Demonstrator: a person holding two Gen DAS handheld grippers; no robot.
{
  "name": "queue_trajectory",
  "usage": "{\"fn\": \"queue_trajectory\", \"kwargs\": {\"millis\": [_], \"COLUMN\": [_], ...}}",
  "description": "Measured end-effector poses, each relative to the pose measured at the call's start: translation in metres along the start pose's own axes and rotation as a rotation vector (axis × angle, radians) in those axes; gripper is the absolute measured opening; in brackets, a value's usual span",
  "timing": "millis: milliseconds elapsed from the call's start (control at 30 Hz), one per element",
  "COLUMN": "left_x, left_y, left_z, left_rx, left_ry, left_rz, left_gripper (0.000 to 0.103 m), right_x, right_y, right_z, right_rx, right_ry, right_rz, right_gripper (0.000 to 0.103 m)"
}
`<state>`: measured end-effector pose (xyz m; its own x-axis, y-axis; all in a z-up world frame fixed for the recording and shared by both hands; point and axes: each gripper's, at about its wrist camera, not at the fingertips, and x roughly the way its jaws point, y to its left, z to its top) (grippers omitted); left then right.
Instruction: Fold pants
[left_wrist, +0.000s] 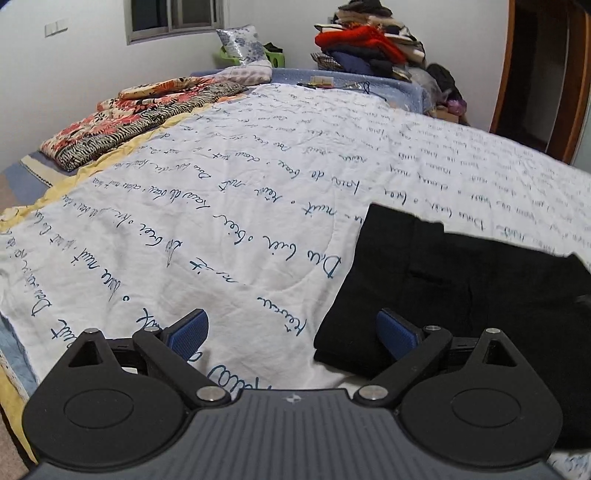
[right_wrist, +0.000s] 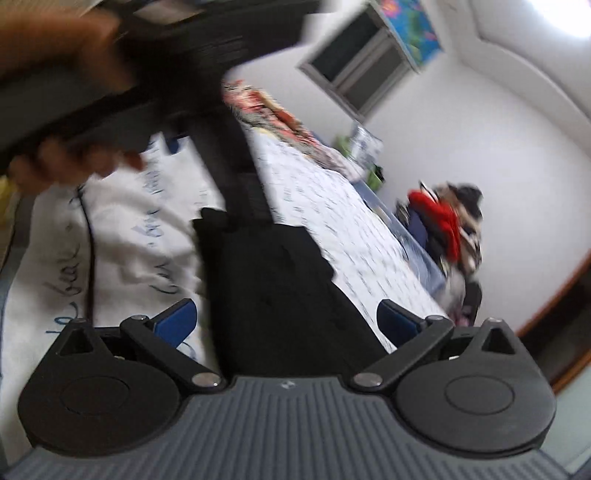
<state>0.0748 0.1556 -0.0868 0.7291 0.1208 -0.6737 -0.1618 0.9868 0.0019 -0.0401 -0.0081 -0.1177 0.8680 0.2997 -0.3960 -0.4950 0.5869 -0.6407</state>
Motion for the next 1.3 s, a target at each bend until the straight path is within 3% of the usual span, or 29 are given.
{"fn": "queue_trajectory", "kwargs": {"millis": [167,233,300,367,567,633,667,833,1300], "left_x": [-0.008,-0.004,0.001,0.002,-0.011,-0.009,-0.006,0.016,0.032], "left_y": [0.023,0.030,0.031,0.026,0.013,0.011,0.011,0.013,0.009], "left_z": [0.003,0.006,0.008,0.007,0.010,0.013,0.014,0.012,0.021], "left_rx": [-0.146,-0.187,-0.157,-0.091,-0.068,-0.078,-0.083,-0.077,-0.176], "left_ry": [-0.064,-0.034,0.007,0.009,-0.060,-0.039,-0.011,0.087,0.173], "left_rz": [-0.056,-0.014,0.043,0.045,0.068,0.063,0.059,0.033,-0.132], "left_gripper": [0.098,0.098,0.098,0.098,0.098,0.098,0.098,0.098,0.098], "right_x": [0.022,0.031,0.038,0.043,0.057,0.060,0.061,0.059,0.047], "right_y": [0.017,0.018,0.022,0.028,0.043,0.044,0.046,0.038,-0.006], "right_z": [0.013,0.016,0.020,0.023,0.032,0.034,0.036,0.036,0.033], "right_rx": [-0.120,-0.132,-0.151,-0.178,-0.209,-0.196,-0.186,-0.108,0.133], "right_ry": [0.010,0.014,0.013,0.000,0.000,0.003,0.005,-0.004,-0.021], "right_rz": [-0.024,-0.001,0.012,0.005,0.047,0.066,0.073,0.092,0.193], "right_gripper": [0.095,0.085,0.082,0.079,0.040,0.024,0.021,0.014,0.012]}}
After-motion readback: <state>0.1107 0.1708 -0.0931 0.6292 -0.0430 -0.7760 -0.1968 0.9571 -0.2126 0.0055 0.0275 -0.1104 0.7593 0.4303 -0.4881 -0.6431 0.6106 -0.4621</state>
